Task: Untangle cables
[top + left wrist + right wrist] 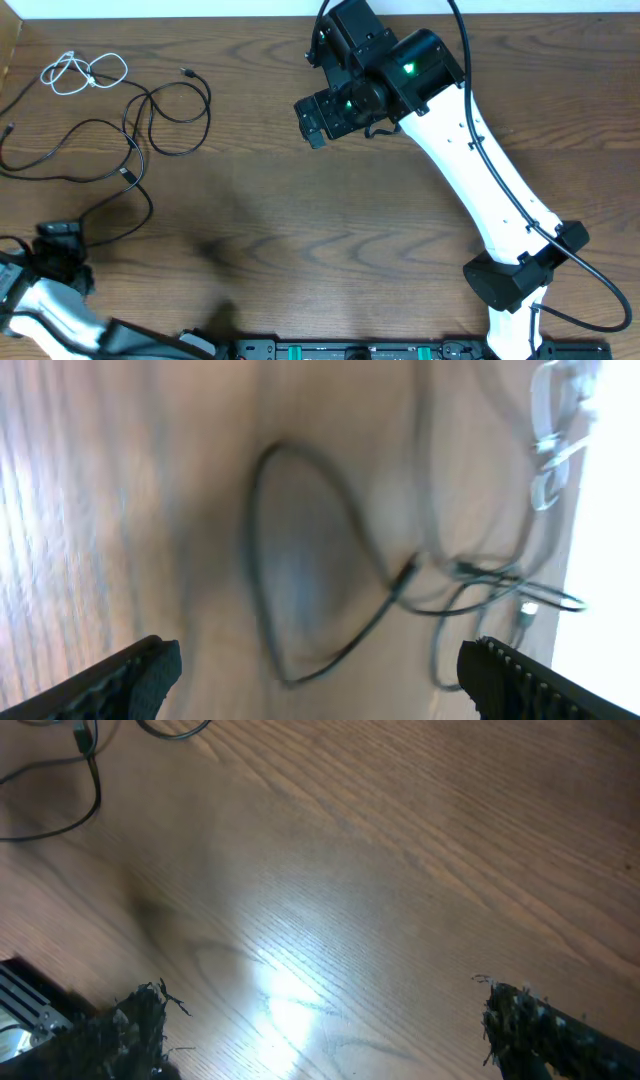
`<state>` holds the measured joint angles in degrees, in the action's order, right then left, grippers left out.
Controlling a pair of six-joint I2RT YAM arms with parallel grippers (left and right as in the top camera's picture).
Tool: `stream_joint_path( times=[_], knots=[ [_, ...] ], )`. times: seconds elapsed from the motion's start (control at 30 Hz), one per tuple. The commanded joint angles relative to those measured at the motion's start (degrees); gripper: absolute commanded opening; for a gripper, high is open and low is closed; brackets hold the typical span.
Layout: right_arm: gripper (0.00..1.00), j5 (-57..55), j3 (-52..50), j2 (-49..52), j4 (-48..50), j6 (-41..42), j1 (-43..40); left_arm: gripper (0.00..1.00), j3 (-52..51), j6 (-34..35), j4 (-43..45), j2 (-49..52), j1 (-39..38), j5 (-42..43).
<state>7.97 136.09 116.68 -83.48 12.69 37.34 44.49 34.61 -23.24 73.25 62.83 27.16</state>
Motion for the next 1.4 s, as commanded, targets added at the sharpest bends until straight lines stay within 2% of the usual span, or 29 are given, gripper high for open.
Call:
stream_joint_path(
  times=[0.0,0.2,0.37,0.43,0.53,0.7,0.8,0.9,1.07,1.37],
  knots=[
    [0.99,-0.1,0.0,0.0,-0.1,-0.7,-0.1,0.93,1.6,-0.5,0.2,-2.2,-3.6,-3.2],
    [0.99,-0.1,0.0,0.0,-0.7,-0.8,-0.1,0.93,1.6,-4.1,3.3,-2.1,-12.7,-4.4],
    [0.99,-0.1,0.0,0.0,-0.6,-0.7,-0.1,0.93,1.8,-7.6,5.2,-1.9,-21.8,-14.6],
    [0.99,-0.1,0.0,0.0,-0.6,-0.7,-0.1,0.93,4.0,-8.6,3.0,-1.1,-24.5,-18.7],
    [0.99,-0.1,0.0,0.0,-0.5,-0.7,-0.1,0.93,11.8,-10.5,-3.4,2.3,-27.5,-20.4],
    [0.99,0.1,0.0,0.0,0.4,-0.3,-0.1,0.93,33.3,-13.6,-19.4,13.4,-30.5,-20.4],
    [0.99,0.1,0.0,0.0,0.1,-0.3,-0.1,0.94,42.4,-13.8,-24.5,18.6,-31.0,-19.6],
    [0.99,0.1,0.0,0.0,-0.8,-0.3,-0.1,0.94,44.0,-13.7,-23.9,19.6,-31.0,-17.2],
    [0.99,0.1,0.0,0.0,0.0,-0.3,-0.1,0.93,44.0,-13.3,-17.3,22.0,-31.3,-17.4],
    [0.99,0.1,0.0,0.0,-0.5,-0.2,-0.1,0.94,44.0,-3.7,-3.9,32.8,-31.3,-17.4]
  ],
)
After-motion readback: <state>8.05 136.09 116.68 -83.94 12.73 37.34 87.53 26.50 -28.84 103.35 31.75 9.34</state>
